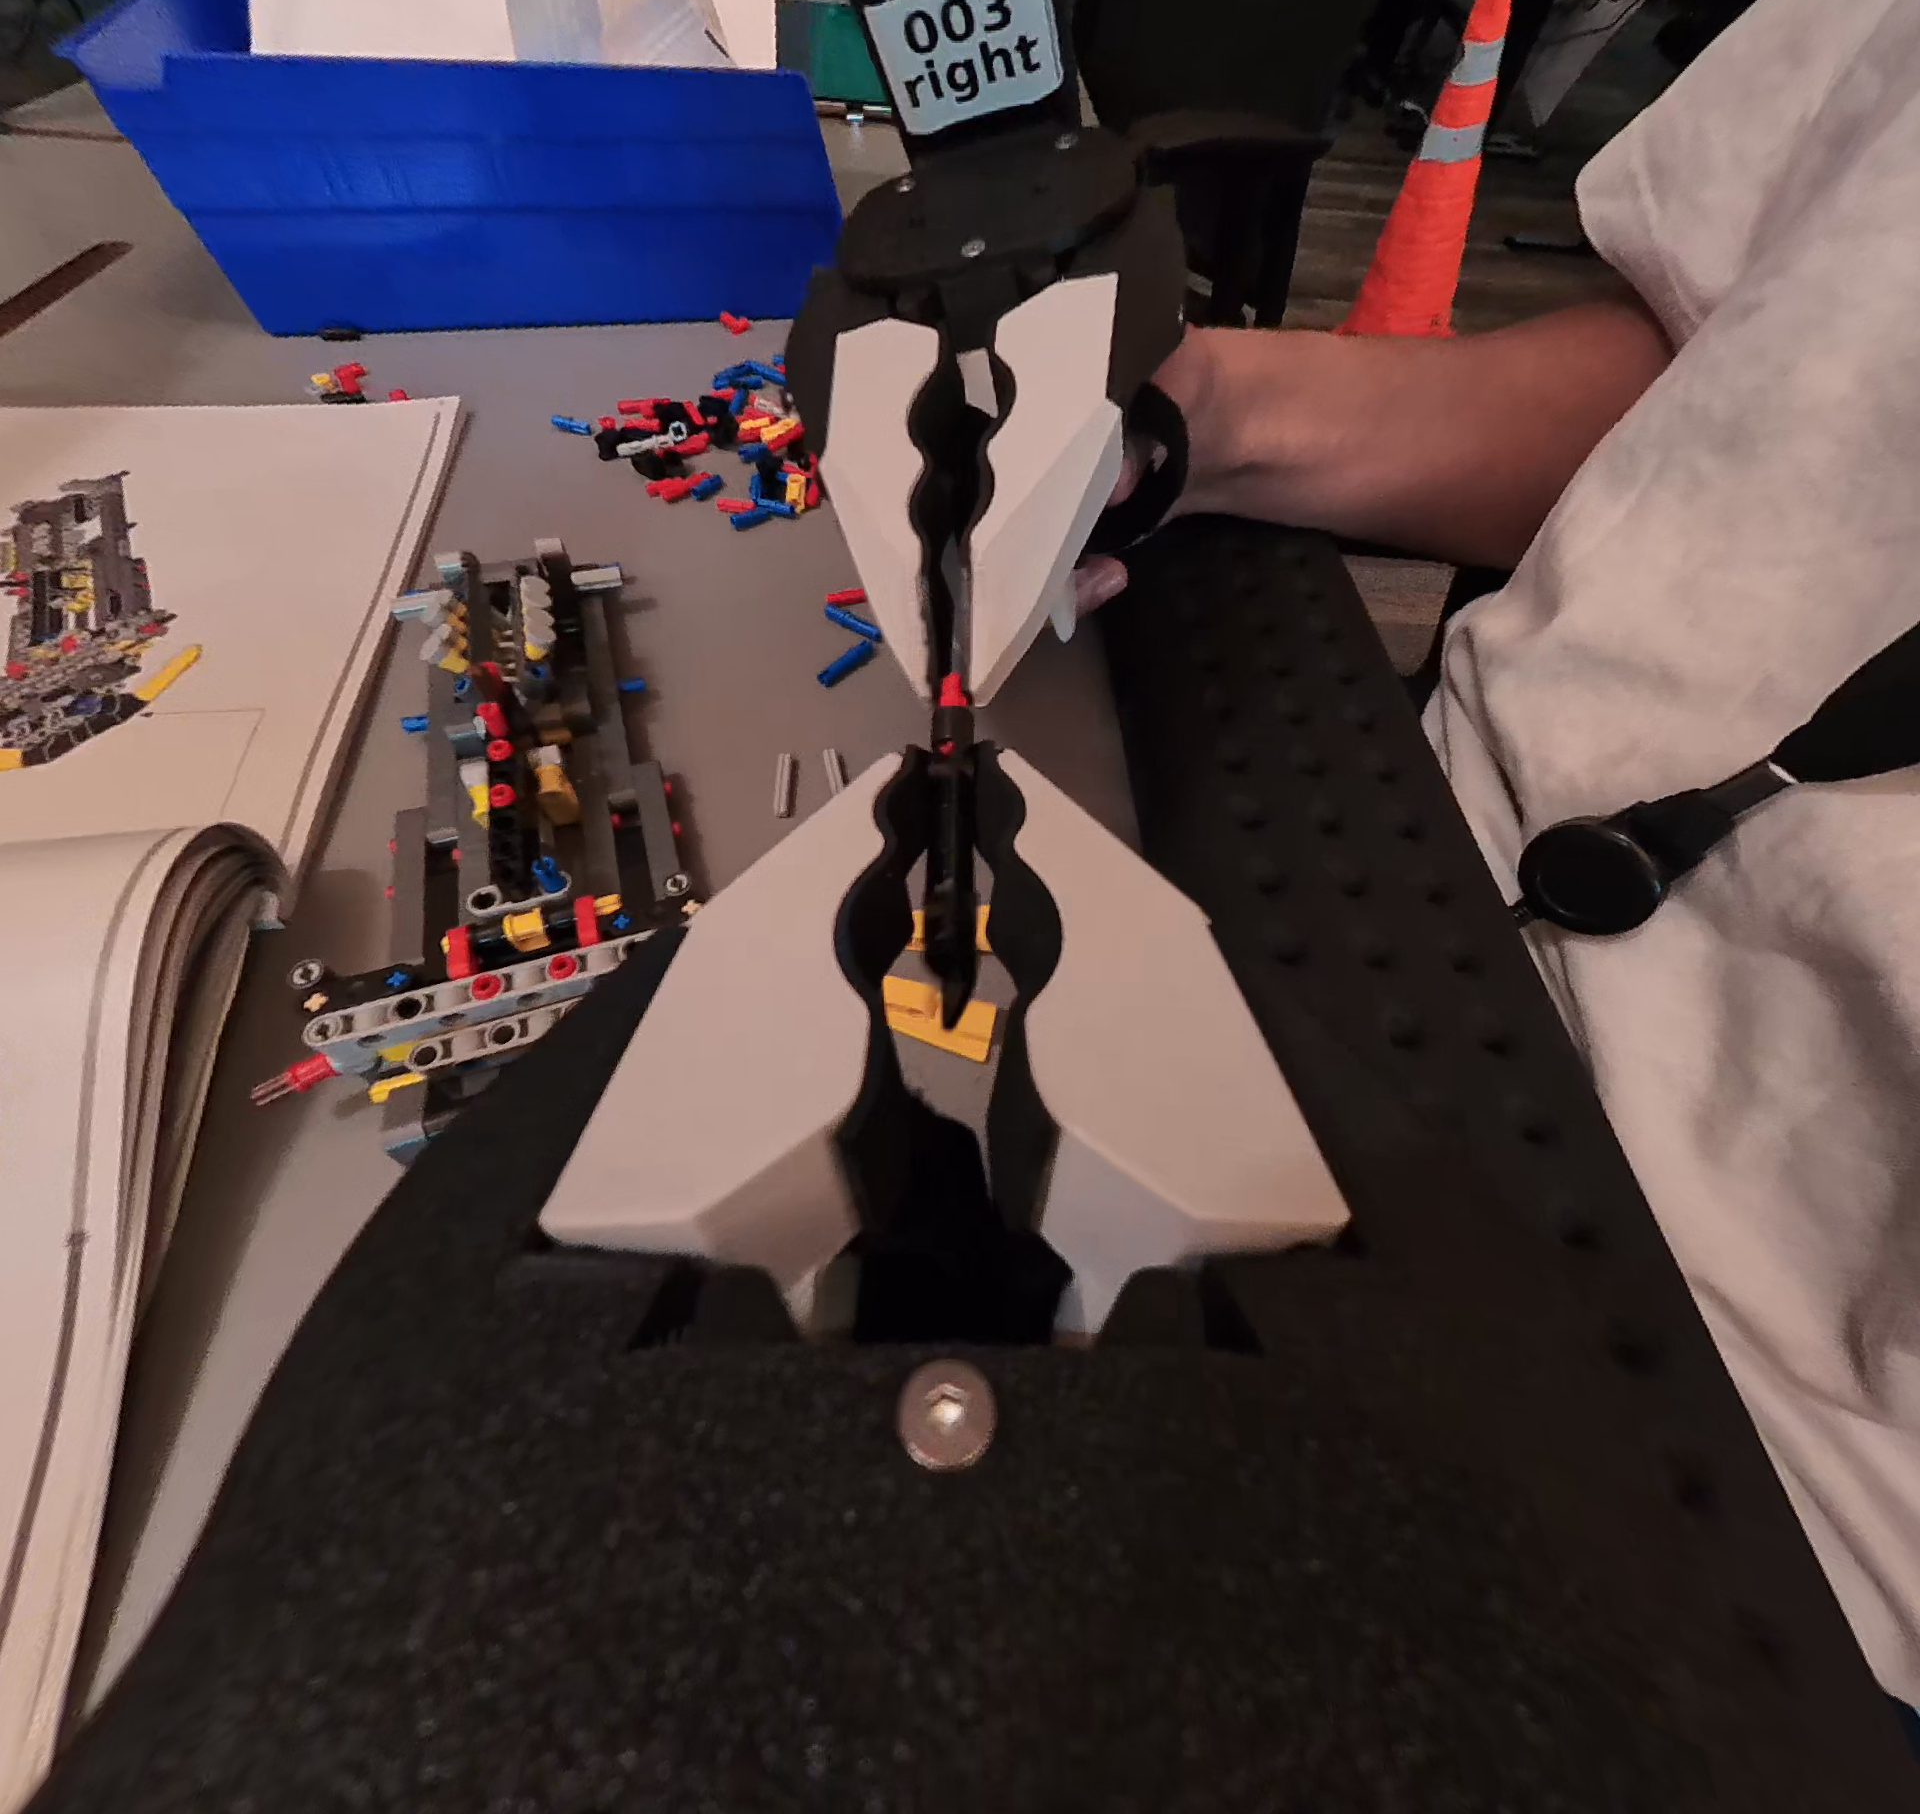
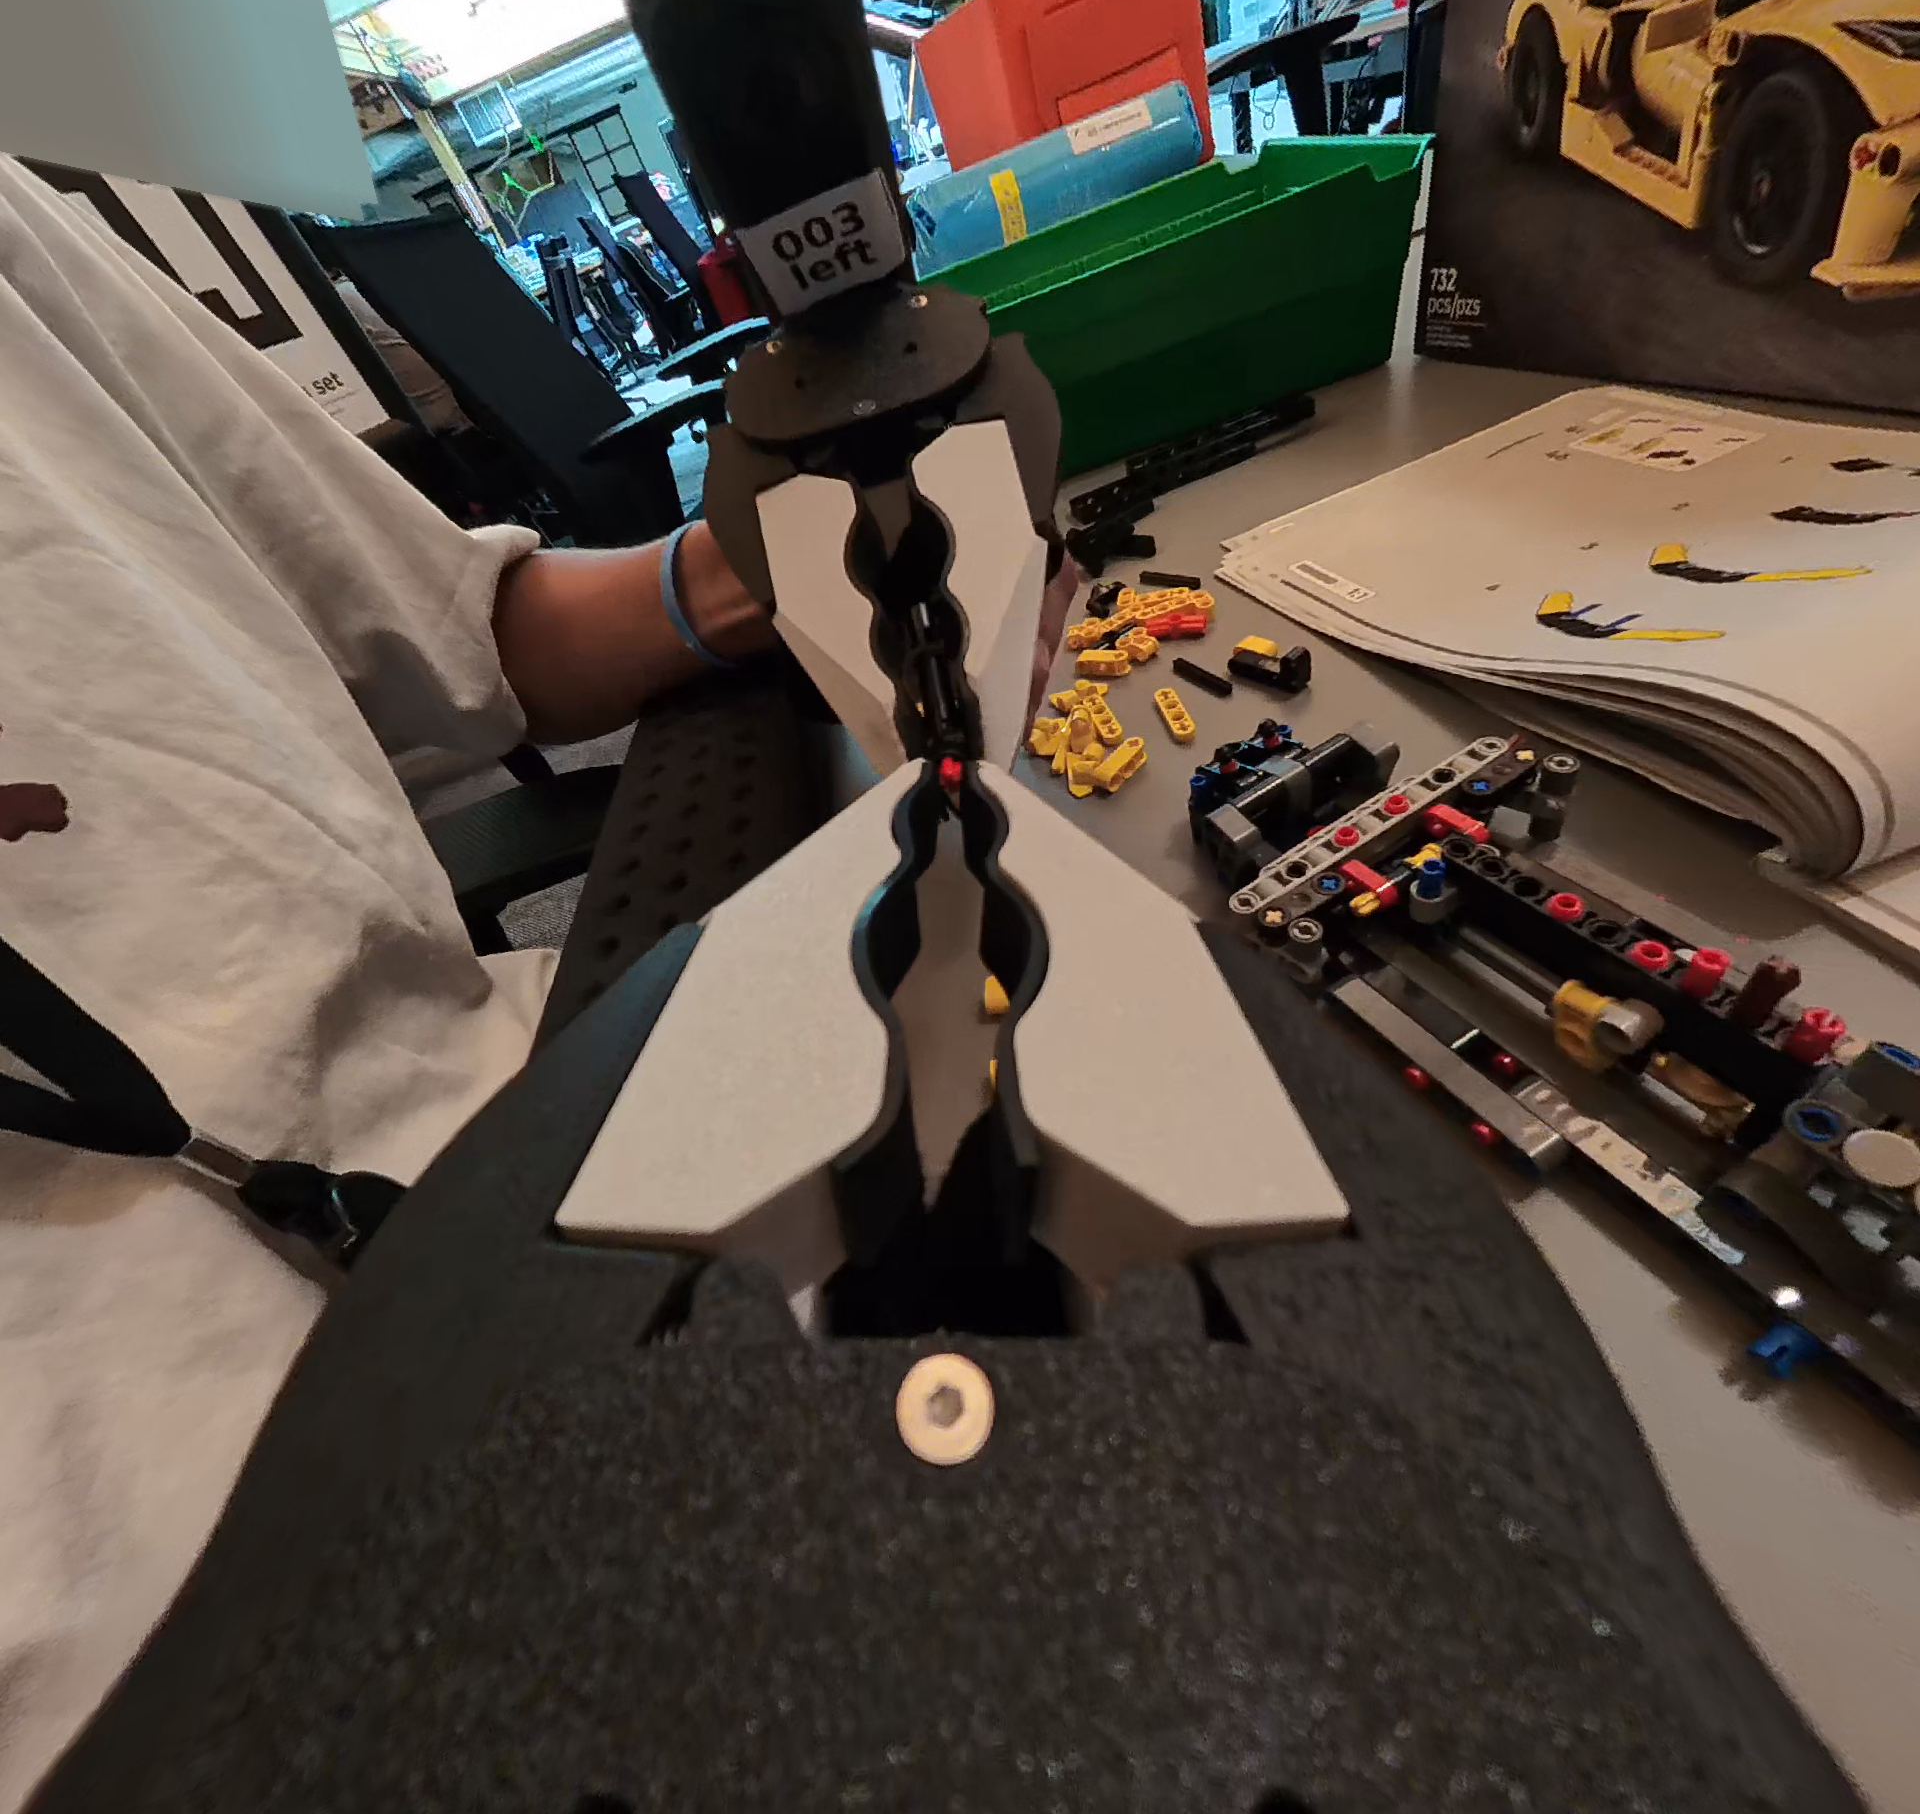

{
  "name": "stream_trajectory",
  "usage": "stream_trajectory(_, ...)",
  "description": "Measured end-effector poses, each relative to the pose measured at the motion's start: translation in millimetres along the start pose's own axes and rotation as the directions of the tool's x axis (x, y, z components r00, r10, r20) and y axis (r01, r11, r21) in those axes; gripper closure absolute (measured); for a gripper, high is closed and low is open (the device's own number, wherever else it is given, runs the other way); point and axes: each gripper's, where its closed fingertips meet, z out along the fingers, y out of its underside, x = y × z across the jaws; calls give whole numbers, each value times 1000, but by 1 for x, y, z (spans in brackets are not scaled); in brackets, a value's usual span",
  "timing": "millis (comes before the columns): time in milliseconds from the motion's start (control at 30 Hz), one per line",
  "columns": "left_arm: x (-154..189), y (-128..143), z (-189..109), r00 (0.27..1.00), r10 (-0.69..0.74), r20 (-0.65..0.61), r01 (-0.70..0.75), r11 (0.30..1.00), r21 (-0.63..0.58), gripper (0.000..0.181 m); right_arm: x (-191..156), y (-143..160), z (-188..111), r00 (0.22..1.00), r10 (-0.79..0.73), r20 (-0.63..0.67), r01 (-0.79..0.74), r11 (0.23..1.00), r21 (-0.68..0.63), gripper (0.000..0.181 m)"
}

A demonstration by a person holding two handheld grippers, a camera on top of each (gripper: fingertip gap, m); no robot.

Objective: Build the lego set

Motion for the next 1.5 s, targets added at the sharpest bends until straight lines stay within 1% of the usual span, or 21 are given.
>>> stream_trajectory(100, -5, 1, -4, 1000, -17, 15, 17, 1000, 5, 166, 3, -5, -5, 1000, 14, -13, -14, 1000, 27, 179)
stream_trajectory(200, -8, -3, -12, 999, -42, 4, 42, 999, 24, 165, 10, -9, -14, 996, 92, -14, -91, 994, 54, 179)
stream_trajectory(333, -11, -8, -21, 999, -49, 6, 49, 997, 54, 176, 13, -12, -20, 991, 131, -7, -130, 988, 79, 179)
stream_trajectory(467, -12, -13, -24, 998, -58, 3, 58, 994, 90, 180, 14, -13, -20, 990, 143, -6, -142, 986, 83, 178)
stream_trajectory(533, -11, -16, -23, 998, -68, -8, 69, 991, 113, 180, 14, -20, -22, 988, 155, 9, -155, 979, 130, 178)
stream_trajectory(600, -11, -25, -25, 995, -96, -30, 99, 980, 170, 181, 11, -30, -25, 987, 159, 39, -163, 968, 189, 177)
stream_trajectory(700, -16, -37, -28, 985, -161, -64, 173, 948, 266, 181, 10, -41, -28, 978, 187, 87, -204, 940, 272, 153)
stream_trajectory(800, -18, -45, -28, 967, -225, -118, 252, 910, 329, 181, 0, -42, -20, 967, 207, 147, -239, 936, 258, 152)
stream_trajectory(833, -18, -46, -26, 963, -235, -130, 265, 906, 329, 181, 1, -41, -17, 970, 204, 135, -233, 940, 249, 154)
stream_trajectory(900, -16, -46, -21, 963, -234, -131, 265, 907, 327, 181, 7, -35, -12, 978, 193, 74, -205, 952, 228, 165)
stream_trajectory(933, -16, -46, -19, 964, -233, -130, 264, 910, 321, 181, 9, -36, -13, 978, 196, 67, -206, 950, 234, 170)
stream_trajectory(967, -16, -45, -16, 964, -237, -125, 265, 912, 315, 181, 8, -37, -15, 976, 206, 76, -219, 946, 239, 179)
stream_trajectory(1000, -16, -44, -15, 963, -240, -122, 266, 914, 306, 181, 8, -38, -17, 973, 217, 83, -231, 943, 240, 180)
stream_trajectory(1067, -17, -42, -14, 963, -241, -117, 265, 919, 292, 178, 10, -39, -22, 969, 231, 88, -246, 937, 248, 181)
stream_trajectory(1167, -18, -44, -19, 959, -253, -129, 281, 909, 307, 178, 11, -38, -28, 967, 236, 95, -253, 937, 241, 181)
stream_trajectory(1267, -19, -42, -18, 967, -236, -100, 255, 919, 301, 180, 10, -37, -26, 966, 239, 95, -255, 937, 237, 181)
stream_trajectory(1333, -18, -43, -19, 969, -227, -94, 245, 919, 309, 181, 12, -40, -25, 963, 251, 99, -269, 927, 261, 180)
stream_trajectory(1367, -19, -44, -19, 971, -222, -84, 237, 919, 316, 181, 14, -41, -24, 961, 260, 94, -276, 920, 279, 175)
stream_trajectory(1400, -20, -47, -19, 975, -212, -65, 221, 917, 331, 181, 16, -41, -21, 957, 274, 90, -289, 913, 287, 164)
stream_trajectory(1433, -21, -49, -19, 978, -201, -50, 206, 915, 347, 181, 17, -40, -17, 949, 299, 100, -316, 906, 283, 158)
stream_trajectory(1500, -22, -52, -17, 980, -197, -32, 195, 910, 366, 181, 16, -42, -12, 926, 354, 131, -378, 877, 297, 163)
